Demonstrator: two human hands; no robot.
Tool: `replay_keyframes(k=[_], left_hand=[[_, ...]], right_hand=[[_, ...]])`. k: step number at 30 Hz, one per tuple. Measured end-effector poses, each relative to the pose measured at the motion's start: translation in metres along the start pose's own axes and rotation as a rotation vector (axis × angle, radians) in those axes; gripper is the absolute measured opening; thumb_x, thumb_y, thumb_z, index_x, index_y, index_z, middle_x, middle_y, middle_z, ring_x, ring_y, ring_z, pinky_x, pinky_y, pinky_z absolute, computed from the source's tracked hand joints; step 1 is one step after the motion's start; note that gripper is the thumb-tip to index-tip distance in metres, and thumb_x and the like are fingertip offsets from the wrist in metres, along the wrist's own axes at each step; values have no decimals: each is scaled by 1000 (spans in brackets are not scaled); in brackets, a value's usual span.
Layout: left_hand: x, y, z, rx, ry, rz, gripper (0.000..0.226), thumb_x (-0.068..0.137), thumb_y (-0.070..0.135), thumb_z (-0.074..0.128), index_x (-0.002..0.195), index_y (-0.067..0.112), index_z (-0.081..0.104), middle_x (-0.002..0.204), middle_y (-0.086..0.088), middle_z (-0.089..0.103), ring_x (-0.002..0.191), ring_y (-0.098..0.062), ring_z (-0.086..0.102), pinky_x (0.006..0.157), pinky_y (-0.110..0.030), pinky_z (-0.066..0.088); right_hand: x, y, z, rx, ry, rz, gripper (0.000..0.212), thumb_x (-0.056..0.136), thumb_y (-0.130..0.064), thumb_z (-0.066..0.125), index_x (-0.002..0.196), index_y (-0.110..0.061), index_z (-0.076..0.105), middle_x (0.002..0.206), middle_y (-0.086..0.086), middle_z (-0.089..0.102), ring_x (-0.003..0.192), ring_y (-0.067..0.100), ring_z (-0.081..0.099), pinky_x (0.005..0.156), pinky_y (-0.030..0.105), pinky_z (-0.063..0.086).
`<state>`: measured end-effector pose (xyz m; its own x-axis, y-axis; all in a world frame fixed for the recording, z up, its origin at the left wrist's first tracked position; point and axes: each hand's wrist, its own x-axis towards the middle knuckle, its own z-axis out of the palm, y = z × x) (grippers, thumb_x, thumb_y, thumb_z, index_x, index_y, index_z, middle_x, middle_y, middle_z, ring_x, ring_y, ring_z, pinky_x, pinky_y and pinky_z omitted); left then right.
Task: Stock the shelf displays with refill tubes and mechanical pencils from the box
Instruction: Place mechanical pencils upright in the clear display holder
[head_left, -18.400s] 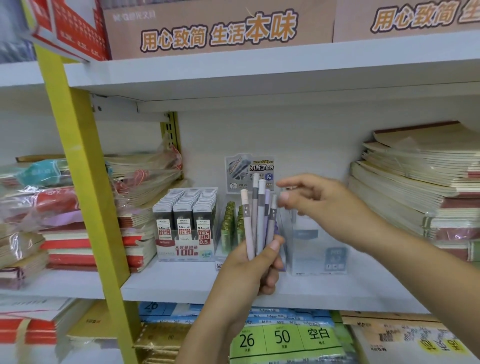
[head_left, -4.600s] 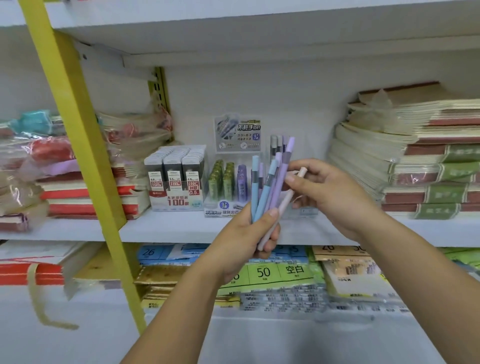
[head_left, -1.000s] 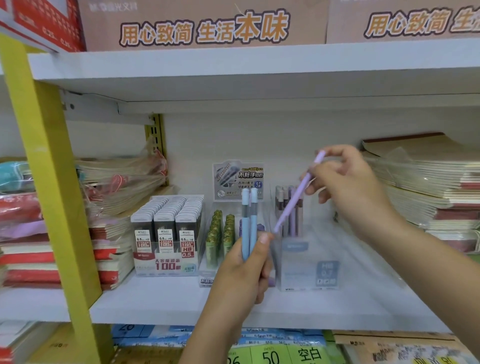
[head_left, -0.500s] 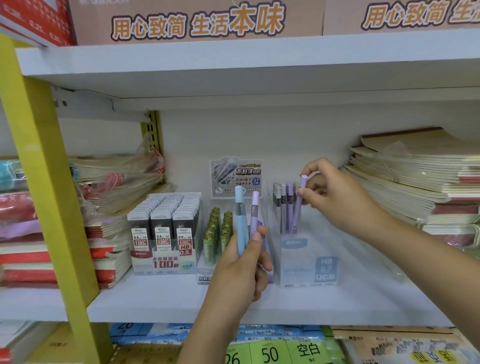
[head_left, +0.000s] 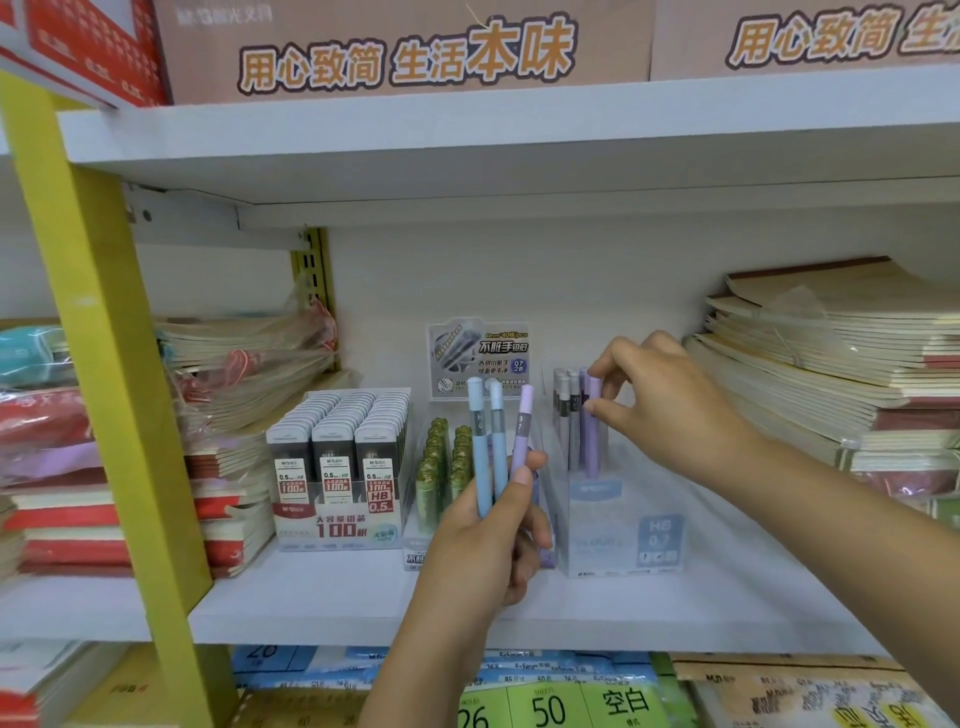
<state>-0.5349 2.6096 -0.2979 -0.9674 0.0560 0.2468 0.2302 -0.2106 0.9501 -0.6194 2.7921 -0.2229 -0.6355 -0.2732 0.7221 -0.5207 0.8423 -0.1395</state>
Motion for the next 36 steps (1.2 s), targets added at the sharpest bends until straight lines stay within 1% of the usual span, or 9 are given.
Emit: replay_keyframes(k=[6, 8, 11, 13, 15, 17, 20, 26, 36], left_hand=[[-1, 1, 1, -17, -85, 21, 24, 92, 50, 53, 105, 43, 72, 66, 1, 59, 46, -9, 36, 42, -21, 26], [-1, 1, 2, -17, -102, 27, 29, 86, 54, 54, 106, 43, 71, 67, 1, 59, 46, -9, 36, 42, -21, 25], [-1, 0, 5, -8, -123, 29, 23, 92, 51, 53, 106, 44, 71, 67, 2, 59, 46, -9, 36, 42, -20, 26], [-1, -1, 8, -2, -129, 19, 20, 95, 49, 53, 103, 45, 71, 68, 1, 60, 46, -9, 36, 41, -19, 27], [-2, -1, 10, -3, -120, 9, 21, 90, 53, 55, 100, 44, 71, 69, 0, 62, 46, -9, 38, 41, -19, 28], [-1, -1, 9, 0, -93, 12, 21, 90, 52, 55, 102, 46, 71, 68, 1, 62, 45, -9, 39, 41, -19, 28], [1, -3, 5, 24, -54, 23, 22, 97, 47, 50, 101, 47, 71, 65, 2, 58, 44, -8, 36, 41, -20, 27], [4, -7, 3, 58, -10, 7, 22, 99, 47, 49, 100, 47, 71, 63, 3, 53, 44, -8, 35, 41, -19, 29], [3, -7, 3, 79, -32, -2, 21, 99, 48, 49, 101, 48, 70, 63, 4, 53, 44, -7, 36, 42, -18, 30]], right_hand=[[-6, -8, -7, -100, 48, -13, 25, 92, -40, 56, 107, -22, 65, 102, -6, 62, 106, 18, 44, 85, 29, 36], [-11, -20, -14, 162, 96, 34, 19, 93, -38, 53, 101, -26, 66, 92, -13, 64, 98, 13, 52, 78, 22, 37], [-17, -40, -23, 738, -163, 201, 14, 91, -34, 61, 104, -31, 65, 82, -12, 74, 84, 8, 67, 75, 21, 49], [-21, -46, -22, 836, -279, 204, 19, 89, -27, 66, 107, -31, 64, 81, -10, 75, 77, 3, 69, 69, 19, 51], [-20, -49, -22, 892, -203, 221, 16, 88, -18, 67, 102, -26, 64, 78, -5, 76, 67, 4, 67, 57, 13, 46], [-13, -43, -28, 961, 43, 274, 12, 90, -12, 64, 95, -23, 62, 73, -2, 74, 60, 8, 64, 50, 14, 43], [-4, -25, -43, 857, 296, 232, 14, 93, -13, 60, 93, -26, 56, 74, 4, 70, 59, 10, 65, 51, 19, 45], [-13, -3, -26, 372, 53, 91, 16, 88, -16, 66, 96, -27, 58, 77, -7, 67, 74, 14, 67, 73, 42, 55], [-9, -1, -18, 352, 15, 50, 21, 86, -21, 70, 94, -30, 53, 72, -7, 67, 69, 7, 67, 70, 39, 55]])
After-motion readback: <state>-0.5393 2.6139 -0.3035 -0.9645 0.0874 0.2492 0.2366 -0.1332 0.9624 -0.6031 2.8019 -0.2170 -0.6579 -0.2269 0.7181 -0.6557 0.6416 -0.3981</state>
